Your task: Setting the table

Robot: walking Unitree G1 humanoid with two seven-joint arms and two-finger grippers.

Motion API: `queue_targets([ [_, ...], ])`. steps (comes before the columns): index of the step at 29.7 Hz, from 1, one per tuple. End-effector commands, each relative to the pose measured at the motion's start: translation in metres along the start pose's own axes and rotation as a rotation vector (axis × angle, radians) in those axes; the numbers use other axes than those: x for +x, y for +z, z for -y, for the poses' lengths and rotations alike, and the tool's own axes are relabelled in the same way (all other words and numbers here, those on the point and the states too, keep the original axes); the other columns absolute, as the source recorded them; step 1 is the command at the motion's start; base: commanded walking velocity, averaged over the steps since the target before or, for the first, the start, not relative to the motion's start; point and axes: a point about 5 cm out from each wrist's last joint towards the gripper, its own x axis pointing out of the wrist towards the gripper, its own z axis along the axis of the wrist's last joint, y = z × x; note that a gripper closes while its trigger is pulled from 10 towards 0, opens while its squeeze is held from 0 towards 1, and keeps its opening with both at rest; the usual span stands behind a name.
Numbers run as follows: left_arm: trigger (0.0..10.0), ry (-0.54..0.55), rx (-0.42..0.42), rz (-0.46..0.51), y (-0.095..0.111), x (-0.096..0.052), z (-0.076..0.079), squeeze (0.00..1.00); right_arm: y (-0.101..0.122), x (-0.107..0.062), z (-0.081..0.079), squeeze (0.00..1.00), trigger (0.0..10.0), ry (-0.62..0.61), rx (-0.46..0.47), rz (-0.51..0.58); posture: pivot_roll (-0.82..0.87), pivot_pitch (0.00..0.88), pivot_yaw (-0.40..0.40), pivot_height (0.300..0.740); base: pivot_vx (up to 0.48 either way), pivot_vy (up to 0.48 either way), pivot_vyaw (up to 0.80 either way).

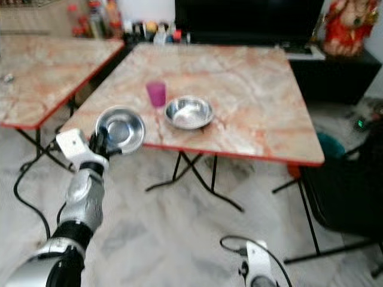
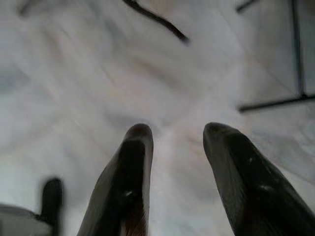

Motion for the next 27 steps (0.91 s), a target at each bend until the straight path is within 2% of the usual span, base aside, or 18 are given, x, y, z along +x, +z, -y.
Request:
queue_targets([
  [1, 10.0, -0.038, -0.021, 0.016, 0.0033, 0.0044, 0.0149, 0.00, -0.0082, -0.0017, 0.0052, 0.00, 10.0, -0.016, 0.009, -0.028, 0.03, 0.000, 0.016, 0.740, 0.341, 0.000, 0.00],
  [5, 10.0, -0.045, -0.025, 0.013, 0.0029, 0.0046, 0.0162, 0.00, -0.0087, -0.0017, 0.0057, 0.00, 10.0, -0.018, 0.011, -0.031, 0.03, 0.000, 0.014, 0.740, 0.344, 0.000, 0.00],
  [11, 10.0, -0.063, -0.029, 0.005, 0.0017, 0.0044, 0.0185, 0.00, -0.0088, -0.0017, 0.0057, 0.00, 10.0, -0.019, 0.012, -0.032, 0.03, 0.000, 0.014, 0.740, 0.346, 0.000, -0.57],
  [27, 10.0, -0.091, -0.036, -0.008, -0.0003, 0.0045, 0.0244, 0.00, -0.0087, -0.0018, 0.0052, 0.00, 10.0, -0.018, 0.013, -0.028, 0.03, 0.000, 0.014, 0.740, 0.347, 0.000, 0.00],
])
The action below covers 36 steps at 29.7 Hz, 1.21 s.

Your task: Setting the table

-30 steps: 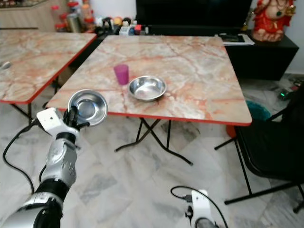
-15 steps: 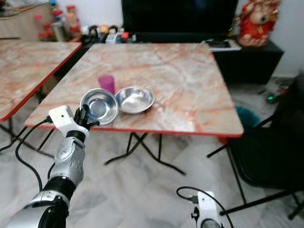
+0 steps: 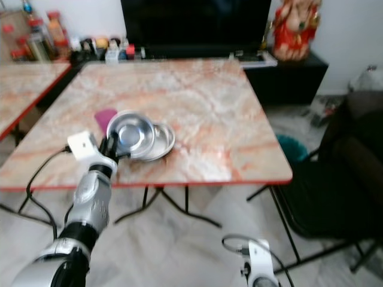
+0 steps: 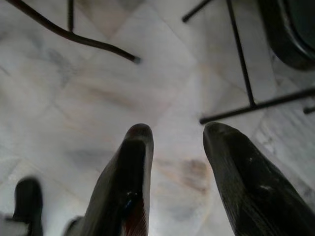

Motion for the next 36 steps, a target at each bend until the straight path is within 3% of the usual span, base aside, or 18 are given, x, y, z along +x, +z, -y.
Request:
queue_targets([
  [1, 10.0, 0.013, 0.016, 0.019, 0.007, 0.003, -0.006, 0.00, 0.003, 0.000, -0.009, 0.00, 10.0, 0.022, 0.017, 0.015, 0.03, 0.000, 0.014, 0.740, 0.341, 0.000, 0.00],
  [19, 10.0, -0.058, -0.004, 0.006, 0.004, 0.002, 0.007, 0.00, 0.002, 0.000, -0.009, 0.00, 10.0, 0.024, 0.002, 0.020, 0.03, 0.000, 0.012, 0.740, 0.340, 0.000, 0.00],
  [26, 10.0, -0.251, -0.133, -0.081, -0.009, -0.003, 0.033, 0.00, 0.001, 0.000, -0.009, 0.00, 10.0, 0.025, -0.004, 0.019, 0.03, 0.000, 0.016, 0.740, 0.000, 0.000, 0.00],
  [33, 10.0, -0.240, -0.183, -0.077, -0.006, -0.003, 0.032, 0.00, -0.001, -0.001, -0.009, 0.00, 10.0, 0.023, 0.000, 0.017, 0.03, 0.000, 0.017, 0.740, 0.000, 0.000, 0.00],
  [35, 10.0, -0.230, -0.224, -0.079, -0.005, -0.004, 0.030, 0.00, -0.002, -0.001, -0.009, 0.00, 10.0, 0.023, 0.001, 0.015, 0.03, 0.000, 0.019, 0.740, 0.000, 0.000, 0.00],
  [36, 10.0, -0.217, -0.289, -0.086, -0.005, -0.004, 0.028, 0.00, -0.005, -0.002, -0.009, 0.00, 10.0, 0.024, 0.003, 0.011, 0.04, 0.000, 0.021, 0.740, 0.000, 0.000, 0.00],
])
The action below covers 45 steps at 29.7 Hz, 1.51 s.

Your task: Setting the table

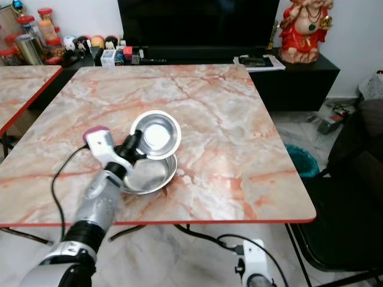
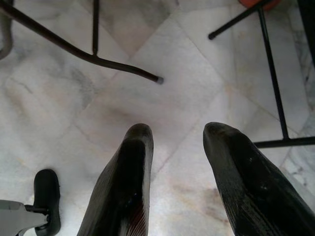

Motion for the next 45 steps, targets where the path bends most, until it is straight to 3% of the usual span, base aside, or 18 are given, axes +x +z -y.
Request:
queue_targets([
  [1, 10.0, -0.004, -0.064, 0.009, 0.002, -0.001, 0.001, 0.00, -0.004, -0.001, 0.000, 0.00, 10.0, 0.000, 0.006, -0.004, 0.04, 0.000, 0.021, 0.740, 0.000, 0.000, 0.00],
  [8, 10.0, 0.032, -0.134, -0.065, -0.010, 0.004, 0.011, 0.00, -0.010, -0.002, -0.001, 0.00, 10.0, -0.004, 0.020, -0.013, 0.03, 0.000, 0.042, 0.740, 0.000, 0.000, 0.00],
  [10, 10.0, 0.125, -0.223, -0.099, -0.018, 0.009, 0.014, 0.00, -0.014, -0.004, -0.002, 0.00, 10.0, -0.010, 0.035, -0.019, 0.03, 0.000, 0.055, 0.740, 0.000, 0.000, 0.00],
  [21, 10.0, 0.192, -0.268, -0.177, -0.019, 0.016, 0.018, 0.00, -0.024, -0.006, -0.005, 0.00, 10.0, -0.011, 0.042, -0.040, 0.04, 0.000, 0.072, 0.740, 0.000, 0.000, 0.00],
  [28, 10.0, 0.285, -0.254, -0.238, -0.007, 0.023, 0.013, 0.00, -0.022, -0.006, -0.010, 0.00, 10.0, -0.005, 0.052, -0.040, 0.05, 0.000, 0.089, 0.740, 0.000, 0.000, 0.00],
  [30, 10.0, 0.281, -0.202, -0.265, -0.002, 0.023, 0.014, 0.00, -0.022, -0.006, -0.011, 0.00, 10.0, -0.004, 0.055, -0.040, 0.05, 0.000, 0.090, 0.740, 0.000, 0.000, 0.00],
  [38, 10.0, 0.257, -0.228, -0.316, 0.007, 0.025, 0.023, 0.00, -0.021, -0.005, -0.013, 0.00, 10.0, -0.002, 0.058, -0.042, 0.06, 0.000, 0.090, 0.740, 0.000, 0.000, 0.00],
  [45, 10.0, 0.210, -0.203, -0.383, 0.002, 0.024, 0.033, 0.00, -0.022, -0.005, -0.013, 0.00, 10.0, -0.004, 0.060, -0.044, 0.05, 0.000, 0.093, 0.740, 0.000, 0.000, 0.00],
])
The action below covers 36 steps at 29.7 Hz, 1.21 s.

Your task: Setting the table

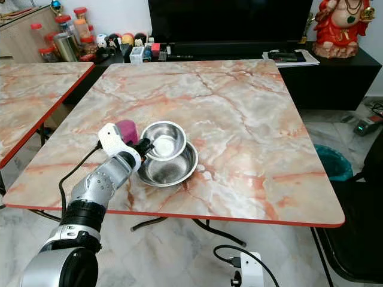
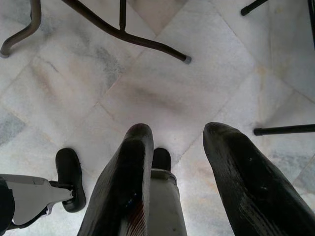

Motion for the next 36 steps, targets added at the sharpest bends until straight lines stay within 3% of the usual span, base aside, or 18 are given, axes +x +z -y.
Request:
queue_targets([
  [1, 10.0, -0.010, 0.004, 0.006, 0.0035, -0.0015, 0.0036, 0.00, 0.0013, 0.0004, -0.0031, 0.00, 10.0, 0.001, 0.015, -0.001, 0.05, 0.000, 0.093, 0.740, 0.000, 0.000, 0.00],
  [34, 10.0, 0.076, 0.069, -0.098, 0.0027, -0.0050, 0.0059, 0.00, -0.0003, 0.0002, -0.0031, 0.00, 10.0, 0.001, 0.010, -0.012, 0.06, 0.000, 0.092, 0.740, 0.000, 0.000, 0.00],
  [35, 10.0, 0.075, 0.071, -0.101, 0.0025, -0.0050, 0.0063, 0.77, -0.0003, 0.0002, -0.0030, 0.00, 10.0, 0.001, 0.010, -0.012, 0.06, 0.000, 0.092, 0.740, 0.000, 0.000, 0.00],
  [36, 10.0, 0.071, 0.074, -0.106, 0.0016, -0.0046, 0.0075, 1.00, -0.0001, 0.0003, -0.0029, 0.00, 10.0, 0.001, 0.010, -0.012, 0.06, 0.000, 0.090, 0.740, 0.000, 0.000, 0.00],
])
